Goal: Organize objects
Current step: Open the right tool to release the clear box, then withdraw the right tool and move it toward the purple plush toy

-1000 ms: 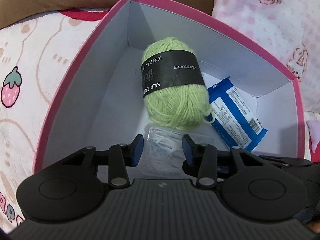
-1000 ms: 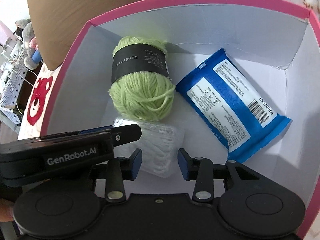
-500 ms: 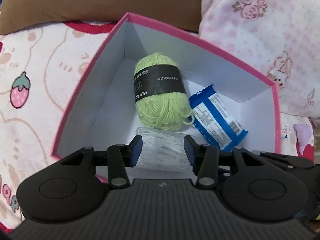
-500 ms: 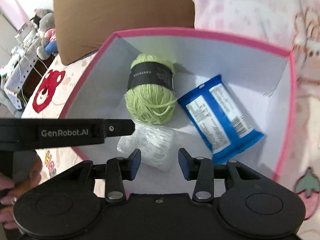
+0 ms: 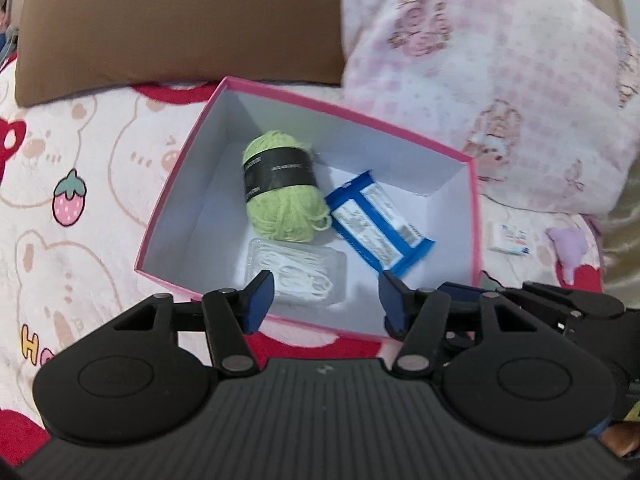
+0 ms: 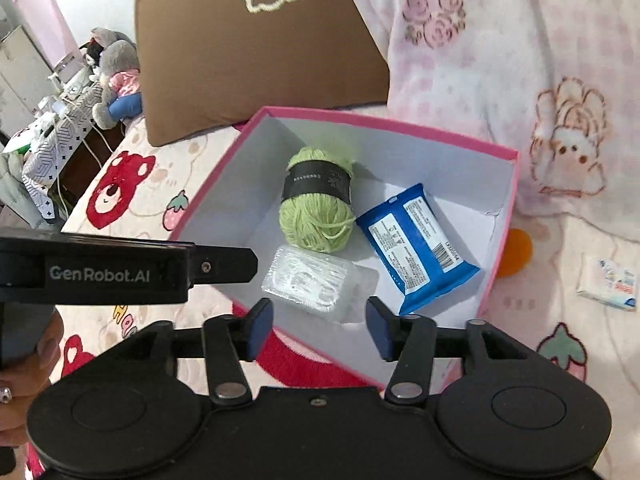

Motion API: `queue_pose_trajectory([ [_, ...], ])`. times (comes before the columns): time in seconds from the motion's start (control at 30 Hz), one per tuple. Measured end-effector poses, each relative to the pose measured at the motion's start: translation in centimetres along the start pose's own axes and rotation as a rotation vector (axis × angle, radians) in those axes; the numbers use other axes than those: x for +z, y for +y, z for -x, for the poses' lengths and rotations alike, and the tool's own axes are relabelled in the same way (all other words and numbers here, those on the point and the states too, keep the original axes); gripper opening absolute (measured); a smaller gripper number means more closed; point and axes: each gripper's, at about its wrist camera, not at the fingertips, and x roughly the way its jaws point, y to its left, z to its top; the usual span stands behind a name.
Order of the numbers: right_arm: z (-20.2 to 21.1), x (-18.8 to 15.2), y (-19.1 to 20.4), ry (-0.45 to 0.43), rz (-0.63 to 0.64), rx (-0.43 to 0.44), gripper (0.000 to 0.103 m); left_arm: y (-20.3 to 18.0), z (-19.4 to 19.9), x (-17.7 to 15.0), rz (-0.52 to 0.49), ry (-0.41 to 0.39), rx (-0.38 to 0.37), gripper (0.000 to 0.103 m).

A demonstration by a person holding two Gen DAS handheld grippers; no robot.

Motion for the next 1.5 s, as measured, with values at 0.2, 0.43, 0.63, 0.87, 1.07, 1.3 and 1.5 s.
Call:
queue_pose_trajectory([
  [0.2, 3.6, -0.8, 1.0, -0.038, 0.067, -0.039, 0.073, -1.3, 3.5, -0.9, -0.004, -0.02, -0.037, 0.069],
  [0.43, 6.7, -2.4, 1.0, -0.037, 0.071, -0.022, 0.09, -2.7, 6.5, -2.3, -0.025, -0.012, -0.056, 0.083],
  [0.63, 8.9, -3.9, 1.7, -0.046, 0.127, -0.06, 0.09, -4.4, 8.7, -3.7, -0.085, -0.032, -0.015, 0.092],
  [0.87, 11.6, -5.9, 1.7, -0.057, 0.19, -0.073, 0.09, -5.1, 9.7, -5.5, -0.1, 0.014, -0.023, 0.097],
  [1.07, 13.9, -7.4, 1.4, -0.073, 0.219, -0.09, 0.09, -6.5, 10.0, -7.2, -0.144, 0.038, -0.027, 0.099],
  [1.3, 16.3, -9.1, 0.3, -0.081, 0.216, -0.111, 0.09, -8.6, 10.4, -9.1, -0.177, 0.061, -0.061, 0.1],
  [1.5, 18.0, -10.7, -1.8, -0.109, 0.151, -0.139, 0.094, -10.8, 10.5, -10.6, -0.216, 0.062, -0.072, 0.101],
])
